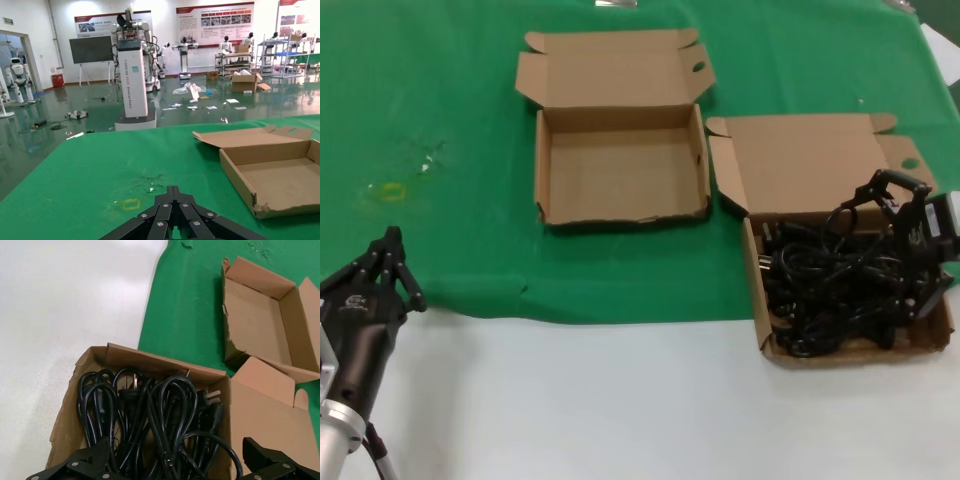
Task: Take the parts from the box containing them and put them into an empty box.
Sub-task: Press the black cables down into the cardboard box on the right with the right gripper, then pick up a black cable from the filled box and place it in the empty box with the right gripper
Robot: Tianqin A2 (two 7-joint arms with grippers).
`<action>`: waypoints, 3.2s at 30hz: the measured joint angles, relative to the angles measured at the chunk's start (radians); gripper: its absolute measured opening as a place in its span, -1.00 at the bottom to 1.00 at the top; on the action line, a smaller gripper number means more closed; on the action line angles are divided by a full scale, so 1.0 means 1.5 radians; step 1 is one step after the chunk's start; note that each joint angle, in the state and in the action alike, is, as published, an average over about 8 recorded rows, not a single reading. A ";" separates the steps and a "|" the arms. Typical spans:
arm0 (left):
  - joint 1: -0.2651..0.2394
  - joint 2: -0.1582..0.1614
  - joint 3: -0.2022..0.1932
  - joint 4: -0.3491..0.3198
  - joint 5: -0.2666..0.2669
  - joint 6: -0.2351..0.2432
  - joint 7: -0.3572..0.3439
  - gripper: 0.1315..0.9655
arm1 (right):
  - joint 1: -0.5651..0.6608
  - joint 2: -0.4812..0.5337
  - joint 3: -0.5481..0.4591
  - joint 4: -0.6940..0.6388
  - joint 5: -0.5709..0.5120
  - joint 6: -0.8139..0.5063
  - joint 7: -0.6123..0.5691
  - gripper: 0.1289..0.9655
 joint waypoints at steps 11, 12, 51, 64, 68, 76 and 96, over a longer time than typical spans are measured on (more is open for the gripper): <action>0.000 0.000 0.000 0.000 0.000 0.000 0.000 -0.97 | 0.018 -0.021 0.001 -0.065 -0.010 0.006 -0.031 0.84; 0.000 0.000 0.000 0.000 0.000 0.000 0.000 -0.97 | 0.020 -0.023 0.001 -0.070 -0.011 0.007 -0.034 0.81; 0.000 0.000 0.000 0.000 0.000 0.000 0.000 -0.97 | 0.008 -0.016 0.011 -0.058 -0.018 0.007 -0.014 -0.71; 0.000 0.000 0.000 0.000 0.000 0.000 0.000 -0.97 | 0.034 0.010 0.031 0.050 -0.005 -0.017 0.084 -0.79; 0.000 0.000 0.000 0.000 0.000 0.000 0.000 -0.97 | 0.054 -0.004 0.031 0.062 -0.005 -0.016 0.104 -0.79; 0.000 0.000 0.000 0.000 0.000 0.000 0.000 -0.97 | 0.081 -0.069 0.022 0.051 -0.006 0.012 0.111 -0.80; 0.000 0.000 0.000 0.000 0.000 0.000 0.000 -0.97 | 0.159 -0.316 0.025 -0.257 0.019 0.155 -0.087 -0.80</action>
